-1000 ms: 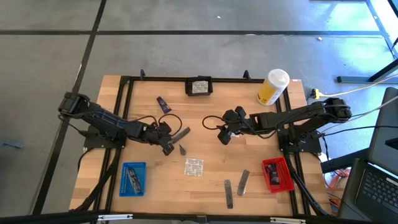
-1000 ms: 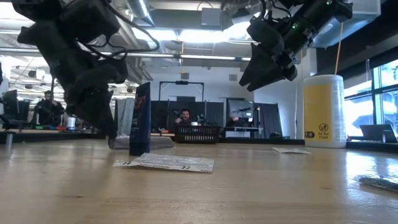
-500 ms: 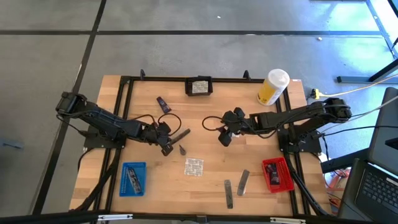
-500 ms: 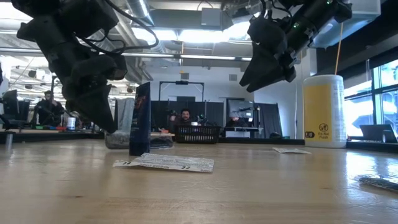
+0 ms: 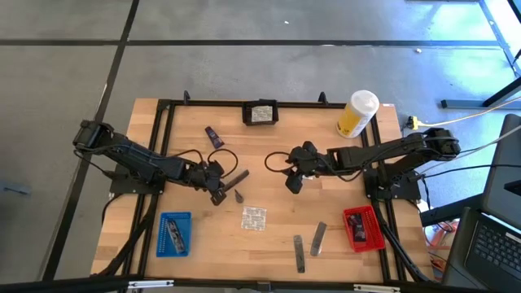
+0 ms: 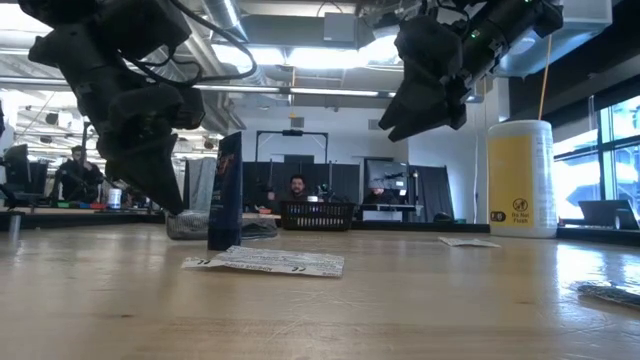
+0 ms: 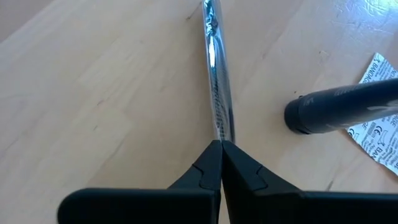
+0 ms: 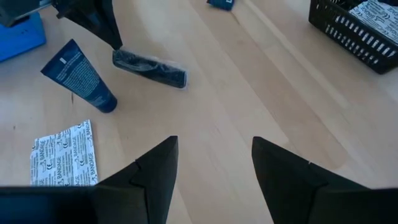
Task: Pick & Place Travel size toiletries
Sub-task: Put the black comb into the blue bin
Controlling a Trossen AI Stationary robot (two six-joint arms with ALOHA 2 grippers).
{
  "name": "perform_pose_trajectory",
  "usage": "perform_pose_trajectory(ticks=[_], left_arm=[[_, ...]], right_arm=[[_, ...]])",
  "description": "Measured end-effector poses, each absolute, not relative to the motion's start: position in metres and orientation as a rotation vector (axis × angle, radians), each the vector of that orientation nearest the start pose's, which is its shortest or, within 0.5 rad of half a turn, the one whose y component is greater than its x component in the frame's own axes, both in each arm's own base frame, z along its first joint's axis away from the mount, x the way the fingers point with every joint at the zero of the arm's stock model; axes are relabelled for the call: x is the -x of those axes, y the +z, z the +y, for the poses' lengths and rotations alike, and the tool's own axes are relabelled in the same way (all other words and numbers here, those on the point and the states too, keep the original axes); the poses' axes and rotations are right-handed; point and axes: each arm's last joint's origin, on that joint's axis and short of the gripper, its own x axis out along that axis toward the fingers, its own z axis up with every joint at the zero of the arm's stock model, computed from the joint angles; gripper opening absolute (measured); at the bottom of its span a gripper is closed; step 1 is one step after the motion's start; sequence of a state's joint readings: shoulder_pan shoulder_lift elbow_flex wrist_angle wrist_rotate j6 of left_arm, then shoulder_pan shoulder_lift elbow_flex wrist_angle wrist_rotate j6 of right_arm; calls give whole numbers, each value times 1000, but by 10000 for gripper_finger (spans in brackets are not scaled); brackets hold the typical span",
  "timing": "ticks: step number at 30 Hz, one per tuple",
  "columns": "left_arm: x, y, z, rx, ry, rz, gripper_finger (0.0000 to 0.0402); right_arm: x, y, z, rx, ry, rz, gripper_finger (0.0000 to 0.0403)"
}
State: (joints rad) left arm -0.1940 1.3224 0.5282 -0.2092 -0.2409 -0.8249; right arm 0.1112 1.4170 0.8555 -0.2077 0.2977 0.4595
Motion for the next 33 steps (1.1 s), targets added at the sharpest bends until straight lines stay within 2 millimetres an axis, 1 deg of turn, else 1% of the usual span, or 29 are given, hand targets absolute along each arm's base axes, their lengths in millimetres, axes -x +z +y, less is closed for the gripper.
perform_pose_trajectory(ticks=[8, 13, 15, 20, 25, 28, 33], left_arm=[[-218, 146, -36, 540, 435, 890, 1], [-222, 148, -37, 504, 380, 870, 1], [-223, 150, -38, 498, 361, 850, 1], [-224, 150, -38, 489, 343, 846, 1], [-224, 149, -38, 487, 344, 853, 1], [-225, 148, -38, 481, 339, 860, 1], [-225, 148, -38, 486, 327, 868, 1]], right_arm=[[-287, 219, 24, -281, -342, 694, 208], [-289, 218, 24, -285, -335, 682, 208], [-293, 214, 25, -276, -297, 687, 208], [-311, 198, 30, -201, -168, 670, 208], [-327, 182, 31, -63, -104, 642, 208], [-335, 171, 28, 2, -85, 621, 208], [-343, 155, 15, 64, -59, 635, 208]])
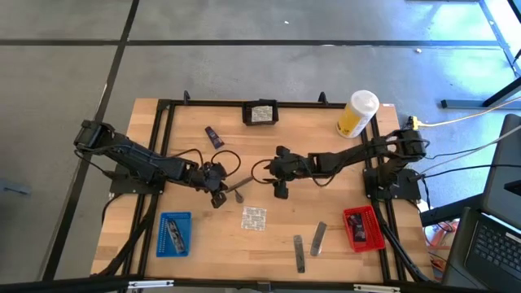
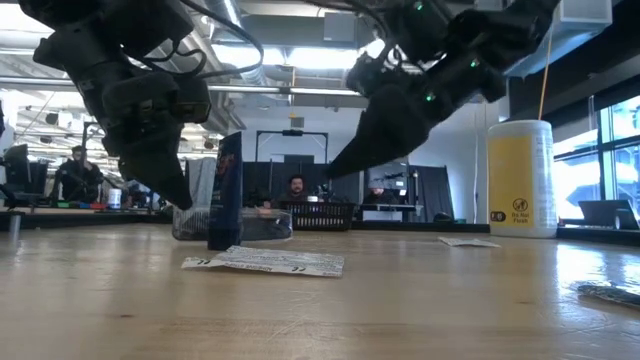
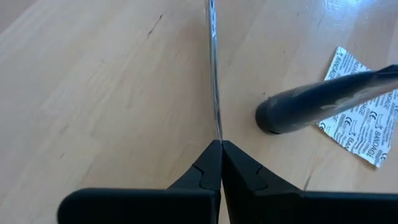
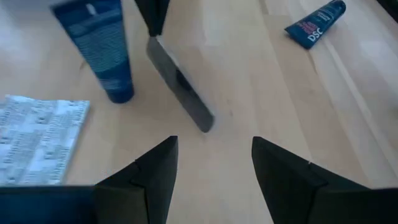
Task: Pick & Place Travel size toiletries
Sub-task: Put the black comb into the blue bin
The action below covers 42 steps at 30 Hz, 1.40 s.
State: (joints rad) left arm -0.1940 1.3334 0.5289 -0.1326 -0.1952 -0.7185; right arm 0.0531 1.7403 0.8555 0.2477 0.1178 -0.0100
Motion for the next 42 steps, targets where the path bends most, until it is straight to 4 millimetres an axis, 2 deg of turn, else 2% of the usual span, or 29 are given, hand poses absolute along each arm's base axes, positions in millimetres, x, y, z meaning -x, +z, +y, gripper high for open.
perform_pose_trajectory(ticks=[8, 15, 19, 23, 36, 42], left_arm=[[-225, 148, -39, 458, 306, 874, 1], [-225, 148, -39, 442, 298, 876, 2], [-225, 148, -39, 443, 298, 876, 2], [-225, 148, -39, 442, 298, 876, 2], [-225, 148, -39, 442, 298, 876, 2], [-225, 148, -38, 438, 305, 876, 2]], right_arm=[[-353, 141, -13, 4, 28, 593, 208], [-369, 113, -12, -18, 88, 630, 208], [-386, 105, -12, -12, 93, 636, 199], [-392, 99, -13, -5, 98, 688, 184], [-394, 102, -11, -14, 150, 658, 98], [-393, 102, -11, -15, 163, 661, 15]])
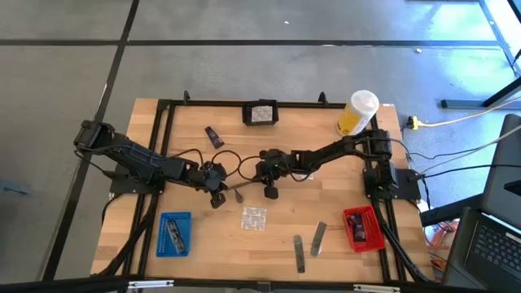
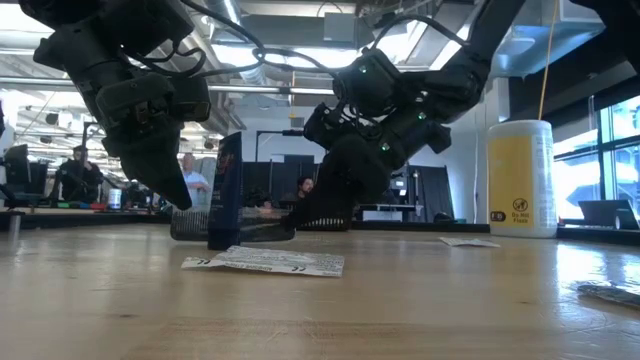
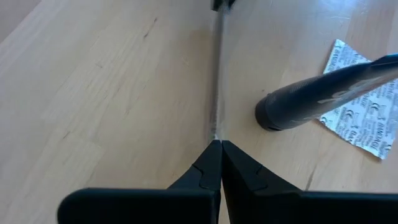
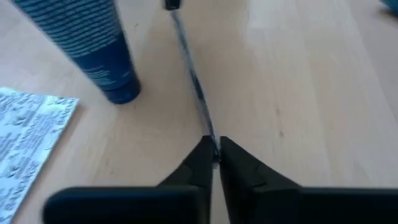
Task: Pick & Place Travel size toiletries
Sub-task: Put the black comb into the blue bin
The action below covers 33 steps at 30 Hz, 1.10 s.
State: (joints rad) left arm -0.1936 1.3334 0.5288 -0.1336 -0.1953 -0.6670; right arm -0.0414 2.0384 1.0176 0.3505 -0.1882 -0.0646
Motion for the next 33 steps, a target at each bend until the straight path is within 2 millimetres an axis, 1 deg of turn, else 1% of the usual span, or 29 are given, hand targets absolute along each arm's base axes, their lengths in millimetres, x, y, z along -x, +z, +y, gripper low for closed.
perform_pose_trajectory(ticks=[4, 7, 10, 17, 19, 22, 26, 33], left_arm=[[-225, 148, -38, 432, 315, 870, 3], [-225, 148, -38, 429, 303, 873, 21], [-225, 148, -39, 429, 272, 884, 59], [-225, 148, -39, 391, 243, 889, 165], [-224, 147, -39, 367, 229, 901, 189], [-222, 146, -40, 319, 187, 938, 216], [-220, 144, -39, 275, 177, 972, 232], [-221, 145, -40, 276, 172, 959, 234]], right_arm=[[-393, 102, -10, -25, 179, 665, 10], [-393, 102, -10, -31, 192, 666, 6], [-392, 101, -10, -35, 200, 679, 4], [-390, 101, -9, -58, 247, 706, 2], [-389, 102, -8, -66, 265, 709, 1], [-386, 110, -7, -80, 300, 711, 1], [-385, 123, -4, -70, 306, 688, 1], [-385, 127, -2, -49, 282, 681, 0]])
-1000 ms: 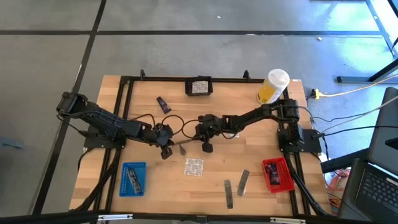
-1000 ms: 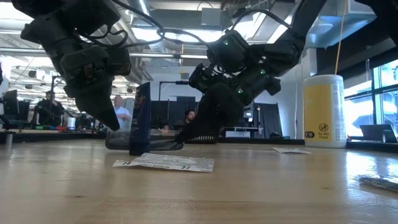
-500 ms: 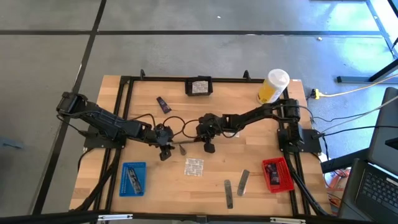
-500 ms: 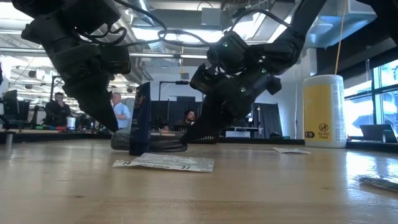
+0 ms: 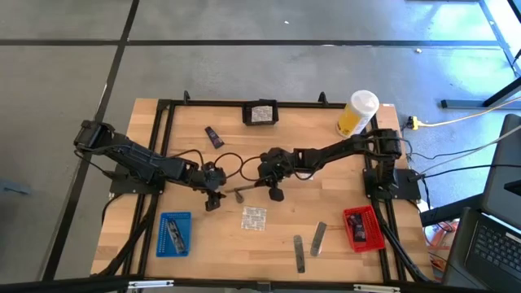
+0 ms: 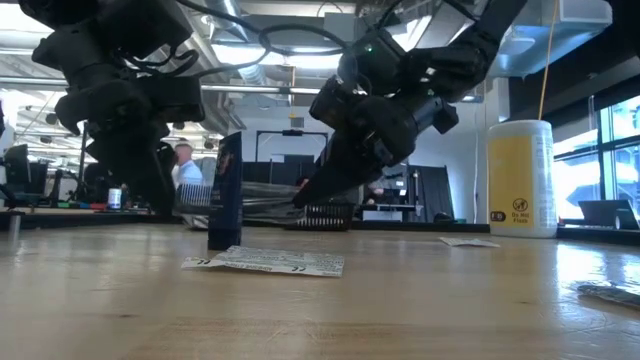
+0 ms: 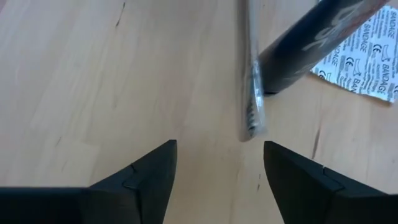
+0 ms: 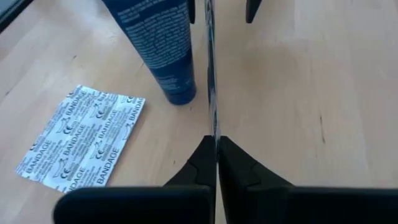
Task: Pick & Place Travel size toiletries
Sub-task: Put the black comb into the blue bin
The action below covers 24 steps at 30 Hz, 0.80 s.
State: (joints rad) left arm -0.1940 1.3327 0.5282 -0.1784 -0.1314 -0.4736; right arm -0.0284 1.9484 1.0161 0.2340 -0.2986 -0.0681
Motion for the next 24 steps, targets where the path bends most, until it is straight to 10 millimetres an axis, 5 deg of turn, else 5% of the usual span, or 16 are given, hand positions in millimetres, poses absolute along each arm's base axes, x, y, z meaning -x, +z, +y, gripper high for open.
perform_pose_trajectory(ticks=[13, 24], left_arm=[[-231, 152, -41, 240, 120, 836, 218], [-231, 153, -40, 229, 143, 828, 84]], right_arm=[[-387, 129, -3, -42, 279, 645, 0], [-387, 130, -2, -44, 287, 638, 0]])
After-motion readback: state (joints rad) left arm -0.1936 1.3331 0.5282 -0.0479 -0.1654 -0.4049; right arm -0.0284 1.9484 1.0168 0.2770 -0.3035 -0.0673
